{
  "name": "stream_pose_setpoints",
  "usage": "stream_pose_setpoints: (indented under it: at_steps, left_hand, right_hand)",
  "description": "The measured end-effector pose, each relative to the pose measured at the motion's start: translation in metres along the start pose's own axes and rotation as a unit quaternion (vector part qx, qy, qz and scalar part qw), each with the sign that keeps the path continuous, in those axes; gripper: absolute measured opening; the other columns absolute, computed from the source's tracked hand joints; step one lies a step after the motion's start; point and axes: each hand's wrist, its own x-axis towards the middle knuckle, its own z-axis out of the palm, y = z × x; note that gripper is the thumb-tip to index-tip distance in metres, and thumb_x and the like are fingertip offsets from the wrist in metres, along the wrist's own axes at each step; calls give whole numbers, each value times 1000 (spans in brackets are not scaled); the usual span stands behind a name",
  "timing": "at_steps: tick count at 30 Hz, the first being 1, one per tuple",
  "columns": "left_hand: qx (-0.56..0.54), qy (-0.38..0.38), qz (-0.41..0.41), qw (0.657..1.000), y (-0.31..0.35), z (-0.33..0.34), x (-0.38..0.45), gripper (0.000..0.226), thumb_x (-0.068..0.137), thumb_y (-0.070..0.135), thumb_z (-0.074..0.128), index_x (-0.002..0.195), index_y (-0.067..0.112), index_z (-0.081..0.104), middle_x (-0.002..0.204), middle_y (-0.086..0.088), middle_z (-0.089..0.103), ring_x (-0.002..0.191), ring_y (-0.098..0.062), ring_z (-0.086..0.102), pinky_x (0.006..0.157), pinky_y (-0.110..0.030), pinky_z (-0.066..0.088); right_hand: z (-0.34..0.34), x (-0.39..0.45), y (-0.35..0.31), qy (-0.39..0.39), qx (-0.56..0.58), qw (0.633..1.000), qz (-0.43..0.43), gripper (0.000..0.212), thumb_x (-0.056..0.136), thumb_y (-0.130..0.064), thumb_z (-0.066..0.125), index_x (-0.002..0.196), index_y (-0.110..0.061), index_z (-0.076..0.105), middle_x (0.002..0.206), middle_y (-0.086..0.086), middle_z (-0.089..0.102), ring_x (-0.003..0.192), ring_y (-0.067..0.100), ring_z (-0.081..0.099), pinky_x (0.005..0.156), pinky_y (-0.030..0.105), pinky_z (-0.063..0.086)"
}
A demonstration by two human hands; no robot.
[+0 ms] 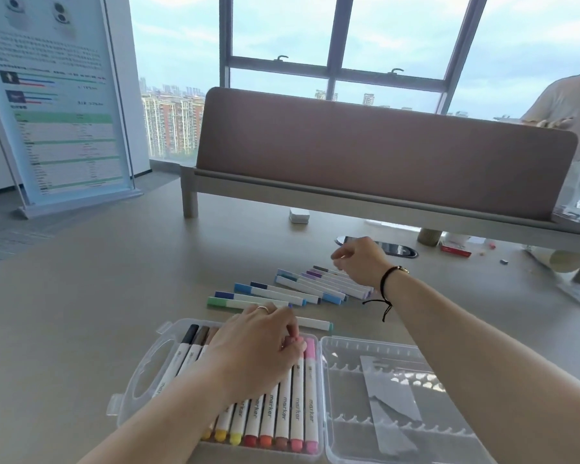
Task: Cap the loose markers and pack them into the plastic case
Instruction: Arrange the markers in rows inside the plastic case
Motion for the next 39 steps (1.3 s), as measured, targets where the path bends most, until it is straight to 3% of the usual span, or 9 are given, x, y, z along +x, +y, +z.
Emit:
stream_pose_setpoints:
  at_steps: [5, 10, 16, 21, 24, 28, 33, 36, 39]
  left_hand:
    - [-1, -12, -10, 1000, 2, 1, 4, 15, 99, 50, 41, 108, 40, 46, 108, 21, 51, 102, -3, 48, 84, -24, 42]
    - [10, -22, -19, 1000, 0, 2, 5, 18, 99, 53, 40, 110, 40, 45, 105, 22, 50, 100, -2, 48, 83, -23, 42]
    - [20, -25, -24, 999, -1, 3, 7, 29, 99, 54, 39, 122, 40, 46, 122, 21, 53, 114, -2, 46, 95, -25, 41]
    - [28, -30, -20, 999, -1, 2, 6, 34, 99, 54, 40, 128, 39, 46, 129, 19, 53, 118, -3, 46, 102, -27, 40]
    - [30, -31, -13, 999, -1, 1, 6, 36, 99, 55, 39, 130, 39, 45, 132, 19, 53, 120, -3, 46, 105, -28, 40]
    - [27, -20, -6, 999, 0, 1, 5, 37, 98, 54, 42, 132, 39, 46, 132, 20, 54, 119, -2, 49, 105, -28, 41]
    - [-31, -8, 14, 999, 5, 1, 3, 42, 96, 59, 44, 134, 44, 43, 129, 25, 54, 111, 2, 54, 96, -30, 49]
    - [-57, -4, 44, 997, 11, 2, -2, 52, 95, 62, 45, 143, 43, 35, 125, 27, 53, 102, 9, 55, 91, -25, 50]
    - [-74, -1, 74, 995, 17, 5, -6, 58, 94, 63, 46, 145, 51, 23, 125, 27, 56, 110, 9, 53, 96, -29, 48]
  right_hand:
    - [4, -1, 15, -33, -42, 999, 10, 15, 92, -11, 62, 96, -18, 76, 90, -3, 68, 76, 12, 62, 66, 21, 51]
    - [8, -3, 11, -47, -98, 994, -31, 14, 91, -16, 66, 95, -14, 79, 93, -3, 73, 86, 12, 63, 76, 23, 51]
    - [13, -5, 14, -67, -159, 985, -27, 23, 91, -29, 65, 84, -11, 78, 88, 6, 75, 86, 22, 67, 80, 33, 58]
    - [14, -8, 13, -67, -182, 981, -10, 24, 89, -16, 56, 78, -4, 74, 75, 9, 73, 80, 29, 70, 69, 36, 59]
    - [2, -24, 7, -35, -120, 992, -13, 23, 89, -20, 58, 76, -7, 72, 77, 8, 72, 76, 25, 69, 66, 34, 58]
    - [-19, -73, -12, 2, 86, 996, 10, 9, 84, -28, 75, 81, -20, 71, 82, 1, 72, 74, 17, 65, 65, 30, 56]
    - [-30, -150, -13, -68, 369, 922, 94, 32, 74, -5, 84, 101, -3, 65, 64, 11, 61, 49, 17, 46, 48, 27, 40]
    - [-25, -178, -11, -74, 375, 918, 108, 44, 66, -6, 89, 101, -5, 62, 65, 10, 63, 46, 17, 46, 46, 27, 37]
    - [-17, -196, -13, -51, 281, 954, 95, 43, 65, -17, 92, 93, -15, 59, 64, -1, 67, 45, 10, 50, 46, 23, 41]
